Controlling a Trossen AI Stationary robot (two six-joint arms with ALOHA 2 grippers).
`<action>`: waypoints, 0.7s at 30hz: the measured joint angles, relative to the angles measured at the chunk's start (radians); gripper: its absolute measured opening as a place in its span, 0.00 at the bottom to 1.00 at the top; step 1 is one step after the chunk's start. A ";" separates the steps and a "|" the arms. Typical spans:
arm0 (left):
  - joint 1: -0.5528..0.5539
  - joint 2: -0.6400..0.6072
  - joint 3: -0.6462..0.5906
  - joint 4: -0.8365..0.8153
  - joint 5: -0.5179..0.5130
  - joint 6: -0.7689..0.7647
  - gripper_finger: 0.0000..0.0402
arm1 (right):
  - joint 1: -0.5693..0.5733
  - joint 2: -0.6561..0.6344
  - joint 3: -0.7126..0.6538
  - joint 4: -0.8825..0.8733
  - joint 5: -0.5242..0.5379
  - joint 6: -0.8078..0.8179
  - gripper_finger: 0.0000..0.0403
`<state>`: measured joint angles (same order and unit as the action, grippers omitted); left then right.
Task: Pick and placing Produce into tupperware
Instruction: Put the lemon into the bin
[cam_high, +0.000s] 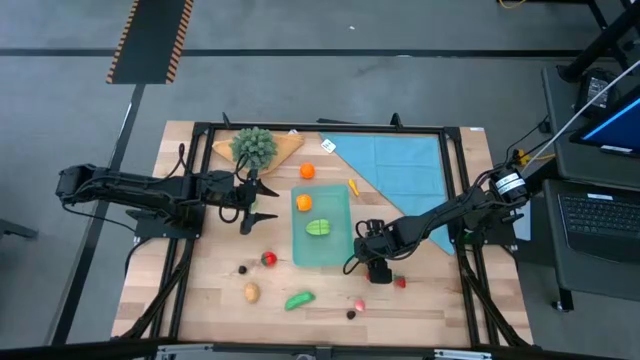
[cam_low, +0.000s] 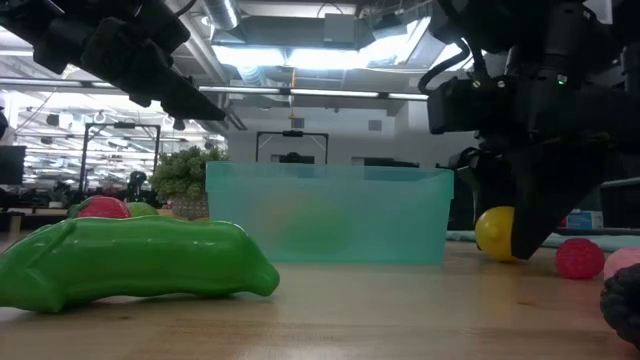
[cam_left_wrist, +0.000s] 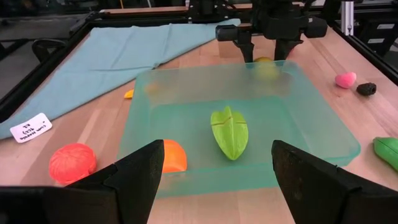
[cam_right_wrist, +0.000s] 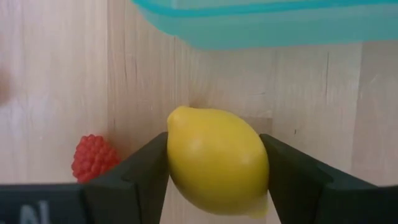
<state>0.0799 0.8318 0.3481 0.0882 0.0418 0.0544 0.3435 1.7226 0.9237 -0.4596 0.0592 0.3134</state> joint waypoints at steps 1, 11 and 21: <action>0.000 0.000 0.000 0.000 0.000 0.000 0.72 | 0.000 0.000 0.000 0.000 0.000 0.000 0.55; 0.000 0.000 0.000 0.000 0.000 0.000 0.72 | -0.021 -0.004 0.000 0.016 0.001 0.023 0.55; 0.000 0.000 0.000 -0.002 0.000 0.000 0.72 | -0.052 -0.125 0.000 -0.057 0.001 0.022 0.55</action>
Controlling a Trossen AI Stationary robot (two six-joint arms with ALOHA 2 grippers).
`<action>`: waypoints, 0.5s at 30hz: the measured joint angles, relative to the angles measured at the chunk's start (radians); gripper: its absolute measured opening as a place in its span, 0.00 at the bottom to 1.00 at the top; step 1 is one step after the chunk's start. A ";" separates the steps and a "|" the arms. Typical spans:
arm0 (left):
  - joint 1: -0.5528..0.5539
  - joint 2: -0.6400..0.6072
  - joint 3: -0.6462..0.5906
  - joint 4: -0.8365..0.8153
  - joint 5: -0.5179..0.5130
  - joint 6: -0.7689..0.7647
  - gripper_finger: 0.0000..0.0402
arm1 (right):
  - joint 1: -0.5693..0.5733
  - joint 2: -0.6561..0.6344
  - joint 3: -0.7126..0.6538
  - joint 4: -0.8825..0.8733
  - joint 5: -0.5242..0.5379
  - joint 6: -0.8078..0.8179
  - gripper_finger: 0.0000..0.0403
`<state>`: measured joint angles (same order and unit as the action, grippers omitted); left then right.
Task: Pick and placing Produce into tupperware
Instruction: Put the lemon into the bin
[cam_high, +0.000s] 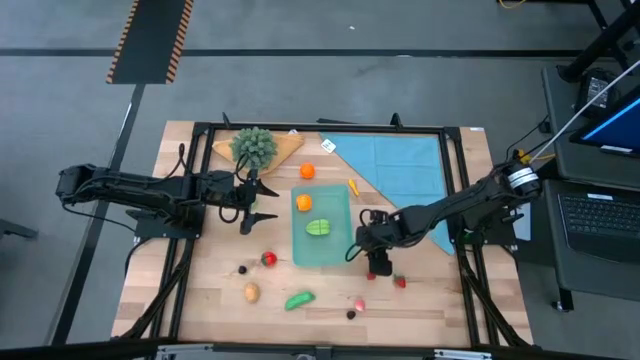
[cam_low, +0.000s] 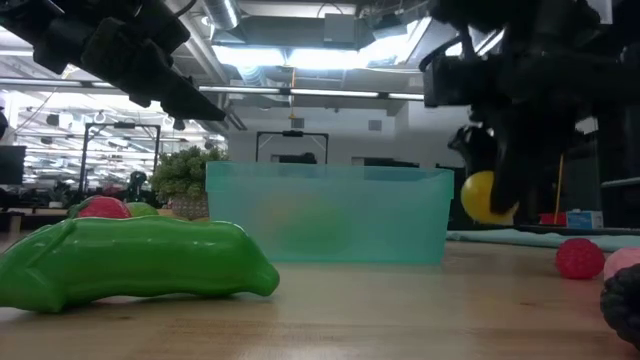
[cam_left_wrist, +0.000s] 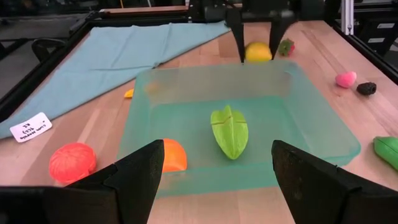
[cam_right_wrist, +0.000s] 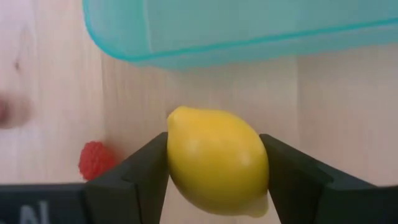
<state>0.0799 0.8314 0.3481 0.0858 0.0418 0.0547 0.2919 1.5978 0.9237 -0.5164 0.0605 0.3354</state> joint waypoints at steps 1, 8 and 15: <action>0.000 0.000 0.000 -0.001 0.000 0.000 0.72 | -0.002 -0.019 0.000 -0.004 0.000 -0.001 0.55; 0.000 0.000 0.000 -0.002 0.000 0.000 0.72 | -0.016 -0.156 0.000 -0.074 0.092 -0.053 0.55; 0.000 0.000 0.000 -0.003 0.000 0.000 0.72 | -0.017 -0.322 -0.065 -0.070 0.185 -0.078 0.55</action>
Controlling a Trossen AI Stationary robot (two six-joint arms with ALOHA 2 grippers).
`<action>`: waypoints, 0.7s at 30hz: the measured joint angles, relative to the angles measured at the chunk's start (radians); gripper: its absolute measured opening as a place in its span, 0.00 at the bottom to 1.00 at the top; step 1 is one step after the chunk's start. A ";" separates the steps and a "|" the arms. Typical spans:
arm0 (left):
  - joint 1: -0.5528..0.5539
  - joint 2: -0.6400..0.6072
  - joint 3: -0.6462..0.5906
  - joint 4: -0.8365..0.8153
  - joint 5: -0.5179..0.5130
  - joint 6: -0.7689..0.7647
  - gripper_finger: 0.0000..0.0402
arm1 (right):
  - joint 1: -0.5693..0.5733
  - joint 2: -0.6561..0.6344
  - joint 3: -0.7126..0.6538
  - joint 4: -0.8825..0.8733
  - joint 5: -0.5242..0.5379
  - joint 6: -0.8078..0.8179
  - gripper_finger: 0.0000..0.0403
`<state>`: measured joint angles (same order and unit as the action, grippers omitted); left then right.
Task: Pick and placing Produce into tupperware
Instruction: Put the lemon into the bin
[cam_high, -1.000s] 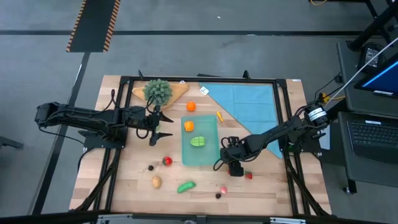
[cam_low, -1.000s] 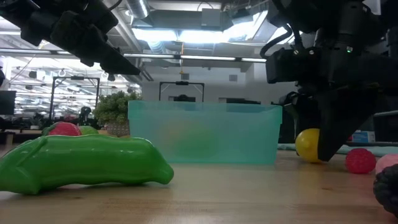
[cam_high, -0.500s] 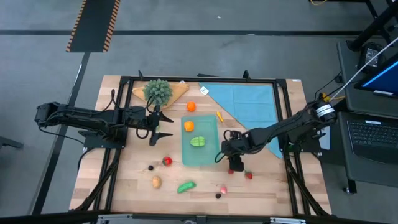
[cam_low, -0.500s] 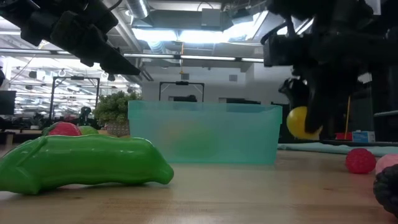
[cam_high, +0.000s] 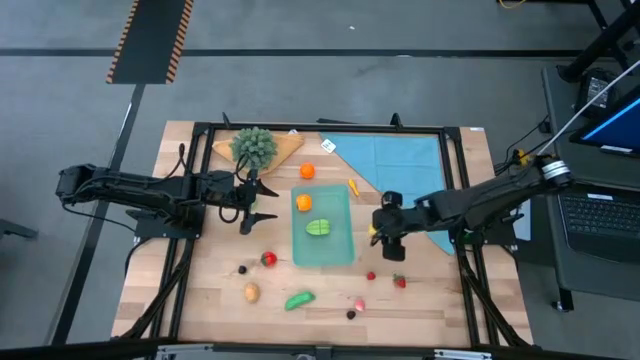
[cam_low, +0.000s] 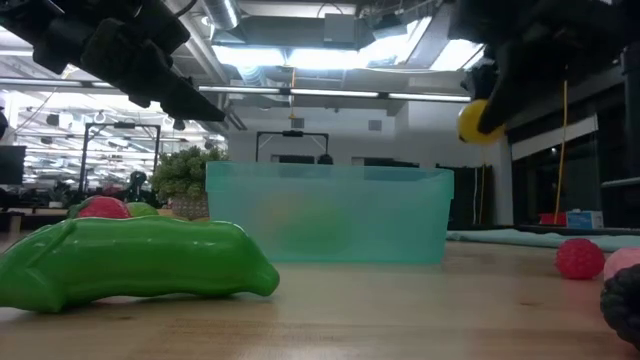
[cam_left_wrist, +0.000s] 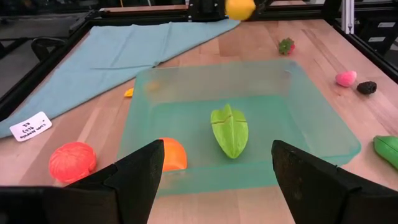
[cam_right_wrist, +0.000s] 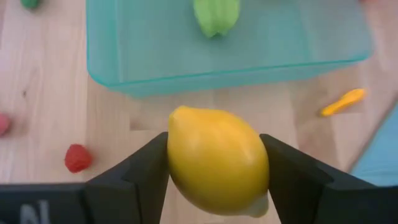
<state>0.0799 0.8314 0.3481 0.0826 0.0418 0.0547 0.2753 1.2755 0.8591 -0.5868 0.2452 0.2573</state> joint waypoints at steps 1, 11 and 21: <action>0.000 0.000 0.000 0.000 0.000 0.000 0.72 | -0.002 -0.031 -0.023 0.018 0.010 0.003 0.55; 0.000 0.000 0.000 0.000 0.000 0.008 0.72 | -0.023 -0.314 -0.335 0.491 0.025 -0.078 0.55; 0.000 0.000 0.000 0.000 0.000 0.008 0.72 | -0.076 -0.466 -0.547 0.793 0.011 -0.132 0.55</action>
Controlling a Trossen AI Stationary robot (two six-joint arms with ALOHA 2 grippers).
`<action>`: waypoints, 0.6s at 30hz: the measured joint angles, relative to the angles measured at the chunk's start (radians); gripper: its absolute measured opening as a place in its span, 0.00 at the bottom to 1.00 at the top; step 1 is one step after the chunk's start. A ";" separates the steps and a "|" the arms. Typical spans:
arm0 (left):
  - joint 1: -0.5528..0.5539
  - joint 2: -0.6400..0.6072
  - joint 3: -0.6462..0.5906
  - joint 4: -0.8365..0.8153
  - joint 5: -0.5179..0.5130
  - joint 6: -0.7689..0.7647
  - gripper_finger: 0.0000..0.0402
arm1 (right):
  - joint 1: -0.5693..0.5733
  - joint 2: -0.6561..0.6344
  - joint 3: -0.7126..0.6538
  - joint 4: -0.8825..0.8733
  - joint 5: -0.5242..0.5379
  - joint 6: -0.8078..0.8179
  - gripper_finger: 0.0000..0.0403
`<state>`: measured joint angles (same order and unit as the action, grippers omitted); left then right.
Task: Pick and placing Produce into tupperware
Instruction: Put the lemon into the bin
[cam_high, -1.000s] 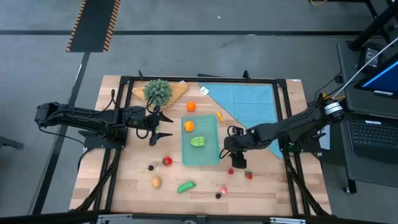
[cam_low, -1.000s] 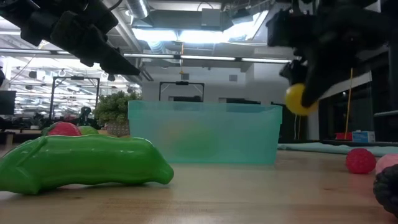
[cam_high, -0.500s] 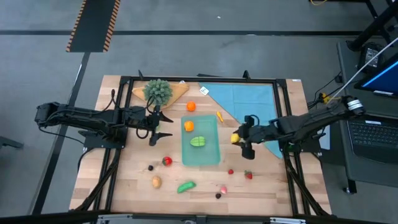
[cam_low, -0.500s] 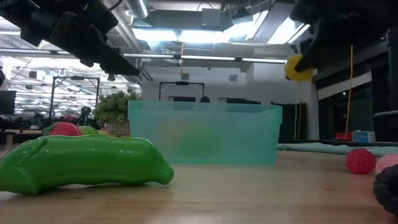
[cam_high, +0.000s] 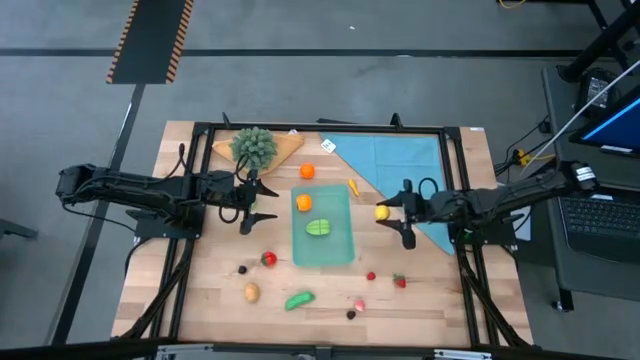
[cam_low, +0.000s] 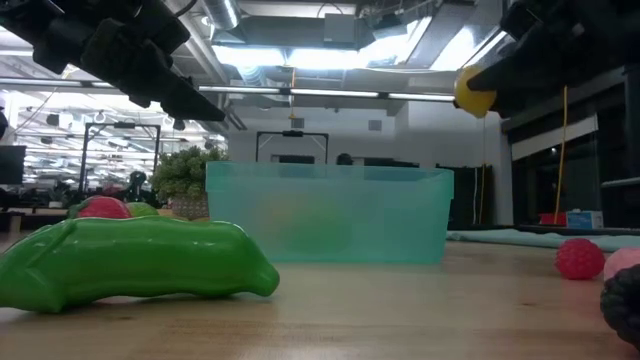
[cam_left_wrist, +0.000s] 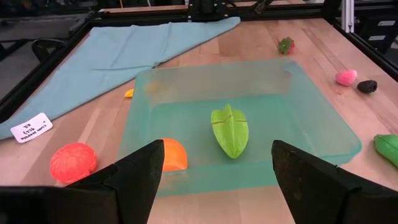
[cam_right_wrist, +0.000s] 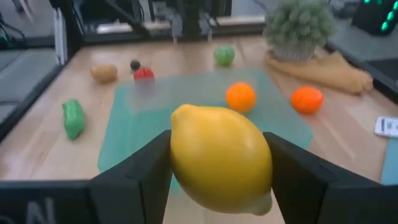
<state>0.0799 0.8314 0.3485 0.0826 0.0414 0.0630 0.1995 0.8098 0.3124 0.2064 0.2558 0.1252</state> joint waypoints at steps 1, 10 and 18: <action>0.000 0.000 0.000 0.000 0.000 0.000 0.72 | -0.005 -0.008 -0.012 0.025 -0.011 -0.002 0.55; 0.000 0.000 0.000 0.008 0.000 0.058 0.72 | -0.022 -0.034 -0.043 0.142 -0.146 -0.100 0.55; 0.001 0.000 -0.047 0.117 0.004 0.078 0.72 | -0.023 -0.027 -0.043 0.174 -0.163 -0.116 0.55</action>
<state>0.0811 0.8310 0.3014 0.1995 0.0457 0.1411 0.1766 0.7827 0.2691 0.3804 0.0925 0.0092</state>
